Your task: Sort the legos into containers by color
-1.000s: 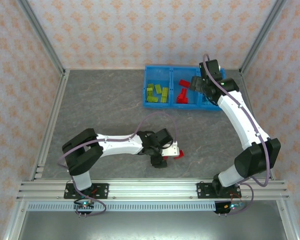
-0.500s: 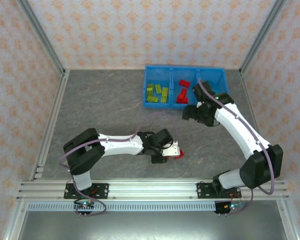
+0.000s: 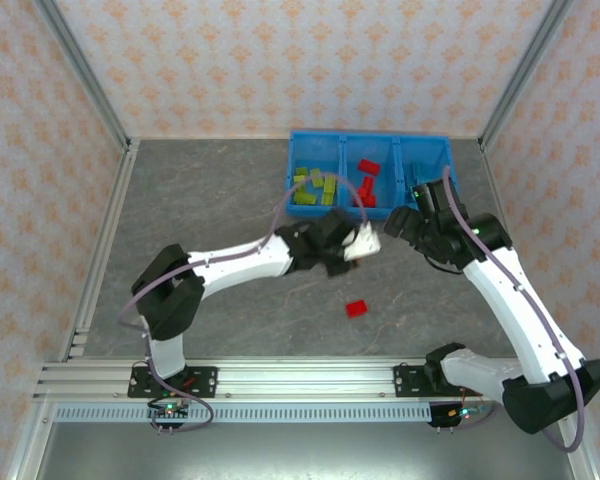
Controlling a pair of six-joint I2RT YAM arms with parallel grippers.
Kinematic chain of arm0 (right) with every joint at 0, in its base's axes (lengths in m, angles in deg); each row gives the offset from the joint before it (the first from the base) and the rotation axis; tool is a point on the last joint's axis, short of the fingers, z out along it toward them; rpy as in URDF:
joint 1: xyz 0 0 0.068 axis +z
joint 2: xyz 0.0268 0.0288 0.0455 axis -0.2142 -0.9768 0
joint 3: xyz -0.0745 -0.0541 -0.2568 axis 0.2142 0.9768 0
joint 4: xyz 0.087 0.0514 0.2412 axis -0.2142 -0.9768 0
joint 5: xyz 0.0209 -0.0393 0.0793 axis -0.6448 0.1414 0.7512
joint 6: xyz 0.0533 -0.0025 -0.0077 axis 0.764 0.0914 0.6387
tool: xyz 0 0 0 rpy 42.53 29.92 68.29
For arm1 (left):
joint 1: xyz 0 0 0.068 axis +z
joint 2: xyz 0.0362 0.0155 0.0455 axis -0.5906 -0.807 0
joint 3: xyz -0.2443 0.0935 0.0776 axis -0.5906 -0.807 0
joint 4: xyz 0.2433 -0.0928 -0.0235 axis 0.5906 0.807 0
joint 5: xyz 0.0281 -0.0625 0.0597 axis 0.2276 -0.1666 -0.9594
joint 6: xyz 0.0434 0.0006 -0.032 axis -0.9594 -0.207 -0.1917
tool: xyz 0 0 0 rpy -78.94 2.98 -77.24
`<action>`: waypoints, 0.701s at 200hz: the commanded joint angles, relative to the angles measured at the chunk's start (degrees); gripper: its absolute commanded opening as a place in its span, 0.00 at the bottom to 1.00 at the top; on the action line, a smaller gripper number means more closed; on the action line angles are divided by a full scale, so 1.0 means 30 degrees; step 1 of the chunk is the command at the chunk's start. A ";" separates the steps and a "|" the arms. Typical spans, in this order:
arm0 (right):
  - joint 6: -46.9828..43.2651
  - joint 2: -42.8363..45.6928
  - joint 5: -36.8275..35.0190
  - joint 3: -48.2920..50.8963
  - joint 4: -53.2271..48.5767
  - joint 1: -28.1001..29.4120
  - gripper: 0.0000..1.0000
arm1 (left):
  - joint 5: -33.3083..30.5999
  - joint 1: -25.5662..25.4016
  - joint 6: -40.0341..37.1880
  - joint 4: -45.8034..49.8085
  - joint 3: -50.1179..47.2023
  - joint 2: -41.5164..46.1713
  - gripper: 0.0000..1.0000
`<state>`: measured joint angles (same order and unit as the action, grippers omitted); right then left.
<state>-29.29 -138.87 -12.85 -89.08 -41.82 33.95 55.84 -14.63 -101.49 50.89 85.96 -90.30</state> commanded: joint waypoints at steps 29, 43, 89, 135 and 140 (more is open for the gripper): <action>0.1385 0.0327 -0.1858 -0.0300 0.0400 -0.0075 0.89 | -0.3888 0.1643 -0.0037 -0.1445 0.9248 -0.6505 0.25; 0.1617 0.0872 -0.2268 0.0064 0.0496 -0.0073 0.89 | -0.3363 0.2029 0.0312 -0.1254 1.1415 -0.8157 0.25; 0.1917 0.2263 -0.3127 0.0702 0.0647 -0.0064 0.89 | -0.2734 0.2410 0.1048 -0.0562 1.6257 -1.1361 0.46; 0.2127 0.2673 -0.3603 0.1024 0.0299 -0.0068 0.89 | -0.1778 0.2382 0.2109 -0.2405 1.4065 -0.9465 0.53; 0.2148 0.2726 -0.3611 0.1083 0.0344 -0.0073 0.89 | -0.1747 0.2382 0.2181 -0.2784 1.3456 -0.8972 0.53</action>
<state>-24.00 -131.88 -20.82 -87.00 -39.35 33.71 48.84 -7.29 -97.66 47.68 131.09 -125.32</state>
